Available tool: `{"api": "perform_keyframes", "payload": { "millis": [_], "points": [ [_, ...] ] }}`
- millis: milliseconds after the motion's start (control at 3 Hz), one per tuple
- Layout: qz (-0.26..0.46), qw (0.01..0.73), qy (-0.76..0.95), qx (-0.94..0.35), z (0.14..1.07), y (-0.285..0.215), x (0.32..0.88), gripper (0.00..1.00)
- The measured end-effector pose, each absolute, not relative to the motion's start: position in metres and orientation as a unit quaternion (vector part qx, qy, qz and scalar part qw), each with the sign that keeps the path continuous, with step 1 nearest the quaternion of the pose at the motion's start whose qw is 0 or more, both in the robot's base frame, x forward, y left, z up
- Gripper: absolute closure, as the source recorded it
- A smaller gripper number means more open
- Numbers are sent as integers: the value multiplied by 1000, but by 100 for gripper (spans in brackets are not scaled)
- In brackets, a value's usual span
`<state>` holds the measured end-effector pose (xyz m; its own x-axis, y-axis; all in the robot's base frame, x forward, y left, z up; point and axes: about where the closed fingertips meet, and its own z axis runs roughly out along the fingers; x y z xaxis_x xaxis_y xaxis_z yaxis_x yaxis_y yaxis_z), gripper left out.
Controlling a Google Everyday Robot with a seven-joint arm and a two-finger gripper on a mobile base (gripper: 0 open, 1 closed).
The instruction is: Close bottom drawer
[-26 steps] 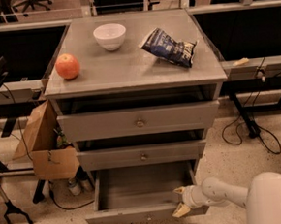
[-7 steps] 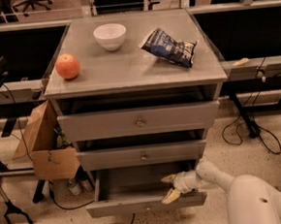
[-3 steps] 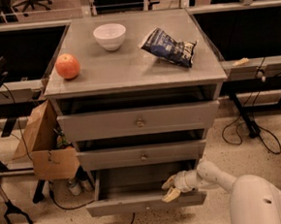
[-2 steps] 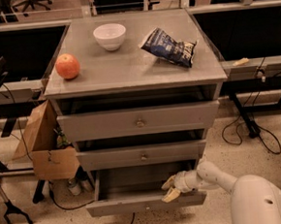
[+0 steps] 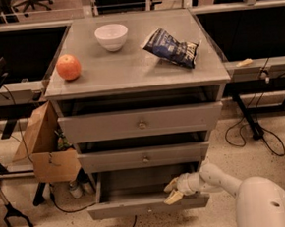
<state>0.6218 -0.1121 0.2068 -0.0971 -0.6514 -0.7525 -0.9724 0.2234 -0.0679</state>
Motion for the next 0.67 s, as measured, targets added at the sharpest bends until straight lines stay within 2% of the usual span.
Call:
{"api": "perform_keyframes", "payload": {
  "millis": [667],
  "points": [
    [237, 340, 705, -575, 211, -116, 613, 28]
  ]
}}
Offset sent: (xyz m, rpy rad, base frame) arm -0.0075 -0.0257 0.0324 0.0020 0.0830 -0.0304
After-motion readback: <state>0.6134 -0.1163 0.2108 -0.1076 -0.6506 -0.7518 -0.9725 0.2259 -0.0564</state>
